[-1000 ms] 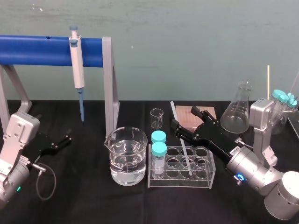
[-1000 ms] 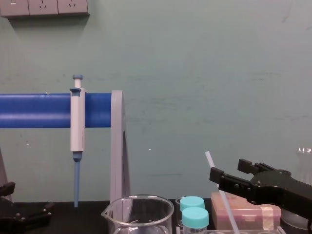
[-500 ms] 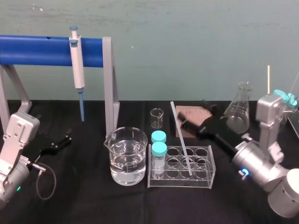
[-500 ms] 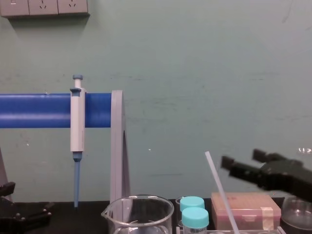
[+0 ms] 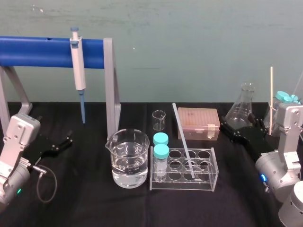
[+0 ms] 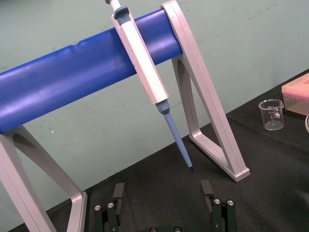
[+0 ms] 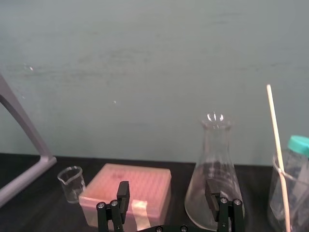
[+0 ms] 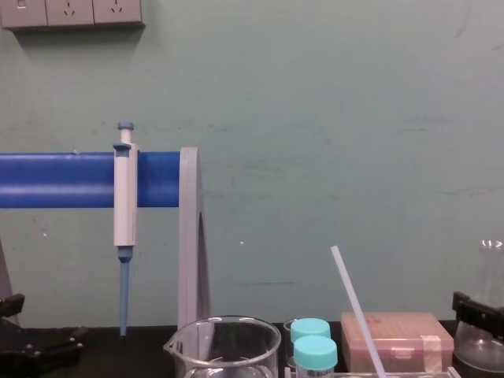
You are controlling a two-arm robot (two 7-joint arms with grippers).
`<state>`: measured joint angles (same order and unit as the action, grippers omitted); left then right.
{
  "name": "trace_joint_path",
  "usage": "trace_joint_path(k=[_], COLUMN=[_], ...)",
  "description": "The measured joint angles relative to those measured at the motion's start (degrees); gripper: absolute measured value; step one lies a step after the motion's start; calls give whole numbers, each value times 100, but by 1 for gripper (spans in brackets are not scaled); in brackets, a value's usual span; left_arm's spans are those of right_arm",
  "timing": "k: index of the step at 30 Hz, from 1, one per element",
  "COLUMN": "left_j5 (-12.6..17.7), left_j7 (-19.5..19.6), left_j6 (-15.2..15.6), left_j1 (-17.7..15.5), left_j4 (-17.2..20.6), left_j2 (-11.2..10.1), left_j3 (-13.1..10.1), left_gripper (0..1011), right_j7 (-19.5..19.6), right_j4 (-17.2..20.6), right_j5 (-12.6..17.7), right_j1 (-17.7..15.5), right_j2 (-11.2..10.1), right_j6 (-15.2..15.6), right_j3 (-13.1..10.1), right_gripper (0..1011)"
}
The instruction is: Pick up the stirring rod with one hand, then place it down.
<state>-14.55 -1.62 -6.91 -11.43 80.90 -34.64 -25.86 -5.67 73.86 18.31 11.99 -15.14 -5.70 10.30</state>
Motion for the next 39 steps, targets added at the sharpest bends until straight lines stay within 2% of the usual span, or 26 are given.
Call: trace_joint_path(k=[5, 39], left_j5=[0, 0], left_j7=[0, 0], left_j6=[0, 0], left_j1=[0, 0], left_j4=[0, 0], left_j2=[0, 0], left_j3=[0, 0], left_gripper=[1000, 1000], right_j7=[9, 32], right_j4=[-128, -91], right_j5=[-98, -77], right_j1=[16, 8], right_j2=[42, 34], right_j6=[43, 43], right_j3=[-31, -30], right_gripper=[1003, 1003])
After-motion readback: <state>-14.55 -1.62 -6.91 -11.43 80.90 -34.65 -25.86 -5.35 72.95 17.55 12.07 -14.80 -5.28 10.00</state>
